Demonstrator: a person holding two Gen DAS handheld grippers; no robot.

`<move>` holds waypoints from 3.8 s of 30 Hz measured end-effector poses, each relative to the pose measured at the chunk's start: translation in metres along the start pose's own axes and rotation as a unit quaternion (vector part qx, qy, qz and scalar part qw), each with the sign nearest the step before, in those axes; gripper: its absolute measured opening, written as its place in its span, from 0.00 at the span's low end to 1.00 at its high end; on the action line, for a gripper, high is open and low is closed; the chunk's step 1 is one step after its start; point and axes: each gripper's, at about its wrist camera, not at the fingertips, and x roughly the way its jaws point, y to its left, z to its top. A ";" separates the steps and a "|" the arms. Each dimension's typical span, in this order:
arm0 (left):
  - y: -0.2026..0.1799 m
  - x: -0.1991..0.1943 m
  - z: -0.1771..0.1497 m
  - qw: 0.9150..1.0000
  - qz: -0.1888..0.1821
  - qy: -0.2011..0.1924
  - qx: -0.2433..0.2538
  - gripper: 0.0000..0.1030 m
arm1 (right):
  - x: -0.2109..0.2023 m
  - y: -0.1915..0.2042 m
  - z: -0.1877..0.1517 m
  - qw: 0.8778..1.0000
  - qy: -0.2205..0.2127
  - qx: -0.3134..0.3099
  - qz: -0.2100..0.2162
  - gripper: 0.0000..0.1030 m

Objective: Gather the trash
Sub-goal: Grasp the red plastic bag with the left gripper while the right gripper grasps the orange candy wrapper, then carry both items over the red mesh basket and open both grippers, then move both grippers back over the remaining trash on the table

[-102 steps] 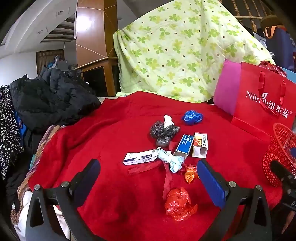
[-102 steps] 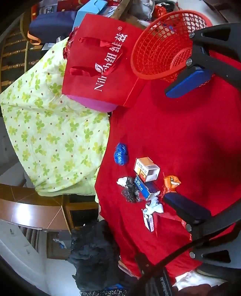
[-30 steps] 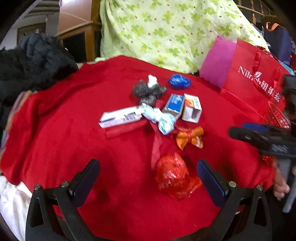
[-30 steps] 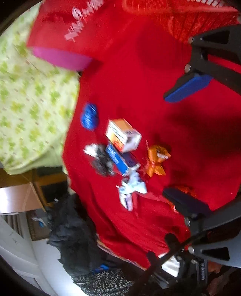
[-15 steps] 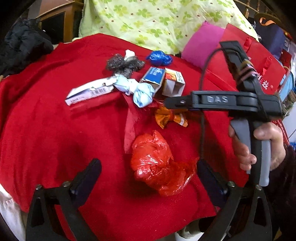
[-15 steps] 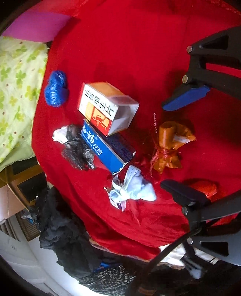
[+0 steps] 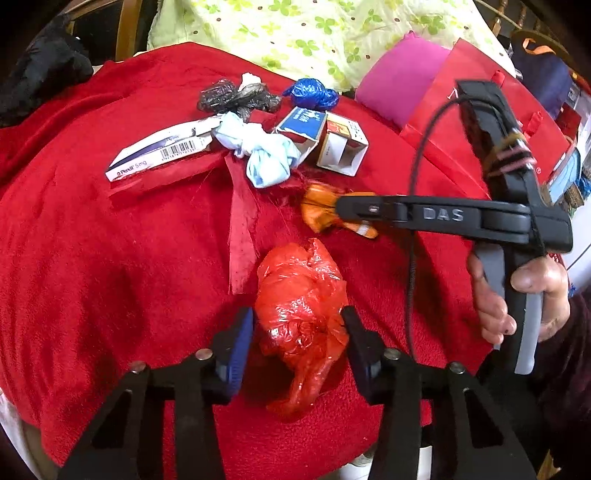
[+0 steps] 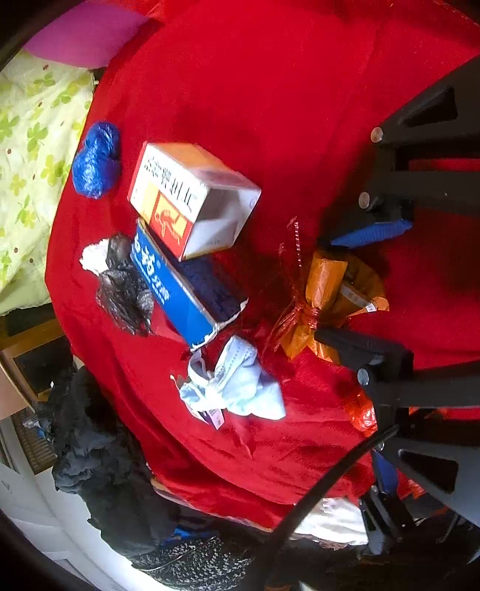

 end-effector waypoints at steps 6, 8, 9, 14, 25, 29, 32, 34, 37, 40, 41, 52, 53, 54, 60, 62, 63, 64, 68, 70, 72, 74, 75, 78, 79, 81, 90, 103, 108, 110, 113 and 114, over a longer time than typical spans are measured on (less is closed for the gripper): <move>-0.002 -0.013 0.006 1.000 0.004 -0.020 0.007 0.46 | -0.045 -0.020 -0.012 0.998 -0.051 0.026 -0.012 0.44; -0.008 -0.020 0.011 0.999 0.007 -0.032 0.017 0.46 | -0.060 -0.025 -0.014 0.997 -0.074 0.031 -0.012 0.44; -0.011 -0.024 0.014 0.999 0.008 -0.038 0.022 0.46 | -0.071 -0.027 -0.015 0.995 -0.091 0.033 -0.015 0.44; -0.039 -0.042 0.038 0.996 0.004 -0.065 0.057 0.46 | -0.126 -0.030 -0.021 0.984 -0.171 0.038 -0.016 0.44; -0.161 -0.054 0.105 0.976 -0.082 -0.093 0.180 0.47 | -0.285 -0.073 -0.075 0.923 -0.366 0.098 -0.062 0.44; -0.213 -0.052 0.115 0.965 -0.129 -0.095 0.207 0.47 | -0.320 -0.117 -0.109 0.900 -0.394 0.168 -0.079 0.46; -0.246 -0.042 0.119 0.960 -0.155 -0.086 0.217 0.47 | -0.335 -0.148 -0.132 0.886 -0.398 0.225 -0.080 0.46; -0.267 -0.034 0.120 0.957 -0.160 -0.083 0.227 0.47 | -0.341 -0.168 -0.145 0.877 -0.398 0.259 -0.078 0.46; -0.294 -0.026 0.119 0.954 -0.166 -0.076 0.237 0.47 | -0.348 -0.195 -0.171 0.865 -0.399 0.296 -0.068 0.46; -0.313 -0.017 0.116 0.953 -0.154 -0.074 0.250 0.49 | -0.345 -0.208 -0.180 0.861 -0.395 0.315 -0.063 0.46; -0.320 -0.014 0.114 0.953 -0.151 -0.073 0.254 0.49 | -0.344 -0.211 -0.181 0.860 -0.392 0.321 -0.056 0.46; -0.322 -0.008 0.102 0.950 -0.120 -0.093 0.273 0.59 | -0.335 -0.215 -0.171 0.855 -0.393 0.333 -0.062 0.59; -0.317 -0.010 0.101 0.950 -0.119 -0.096 0.271 0.59 | -0.335 -0.210 -0.169 0.855 -0.396 0.326 -0.072 0.59; -0.312 -0.013 0.100 0.951 -0.117 -0.099 0.269 0.59 | -0.335 -0.206 -0.166 0.856 -0.399 0.318 -0.081 0.59; -0.249 -0.031 0.089 0.963 -0.078 -0.115 0.231 0.59 | -0.329 -0.149 -0.139 0.866 -0.430 0.218 -0.130 0.62; -0.220 -0.035 0.085 0.969 -0.057 -0.119 0.210 0.60 | -0.325 -0.123 -0.131 0.867 -0.445 0.174 -0.141 0.65; -0.207 -0.037 0.083 0.971 -0.047 -0.119 0.200 0.62 | -0.322 -0.112 -0.128 0.867 -0.451 0.157 -0.142 0.65; -0.190 -0.040 0.080 0.974 -0.033 -0.121 0.186 0.64 | -0.319 -0.100 -0.124 0.868 -0.455 0.139 -0.143 0.66; -0.128 -0.048 0.073 0.981 0.021 -0.131 0.141 0.69 | -0.295 -0.053 -0.104 0.876 -0.456 0.066 -0.146 0.74; -0.096 -0.048 0.071 0.985 0.040 -0.125 0.111 0.69 | -0.275 -0.031 -0.093 0.887 -0.438 0.036 -0.140 0.75; -0.071 -0.049 0.069 0.988 0.056 -0.121 0.084 0.69 | -0.255 -0.017 -0.083 0.901 -0.413 0.018 -0.130 0.75; -0.052 -0.051 0.066 0.987 0.074 -0.126 0.068 0.69 | -0.235 -0.005 -0.075 0.914 -0.386 0.005 -0.126 0.75; -0.043 -0.051 0.064 0.986 0.088 -0.129 0.065 0.69 | -0.225 -0.001 -0.071 0.920 -0.372 0.002 -0.127 0.75; -0.019 -0.049 0.061 0.984 0.111 -0.130 0.055 0.70 | -0.197 0.004 -0.062 0.937 -0.329 0.008 -0.116 0.75; -0.009 -0.048 0.057 0.984 0.113 -0.128 0.050 0.70 | -0.186 0.003 -0.058 0.944 -0.310 0.019 -0.110 0.75; 0.007 -0.044 0.052 0.984 0.122 -0.121 0.037 0.70 | -0.174 -0.001 -0.052 0.952 -0.286 0.033 -0.106 0.75; 0.070 -0.038 0.042 0.982 0.151 -0.106 -0.027 0.70 | -0.131 -0.011 -0.040 0.971 -0.210 0.081 -0.085 0.75; 0.098 -0.030 0.038 0.983 0.147 -0.094 -0.056 0.70 | -0.091 0.004 -0.027 0.983 -0.157 0.088 -0.046 0.75; 0.100 -0.027 0.038 0.984 0.143 -0.091 -0.059 0.70 | -0.081 0.014 -0.020 0.984 -0.153 0.090 -0.018 0.75; 0.102 -0.026 0.038 0.985 0.137 -0.089 -0.062 0.70 | -0.075 0.020 -0.016 0.984 -0.153 0.086 -0.001 0.75; 0.104 -0.026 0.038 0.985 0.134 -0.089 -0.065 0.70 | -0.067 0.032 -0.009 0.986 -0.152 0.071 0.012 0.74; 0.106 -0.026 0.037 0.985 0.134 -0.089 -0.066 0.70 | -0.064 0.037 -0.007 0.986 -0.153 0.063 0.015 0.74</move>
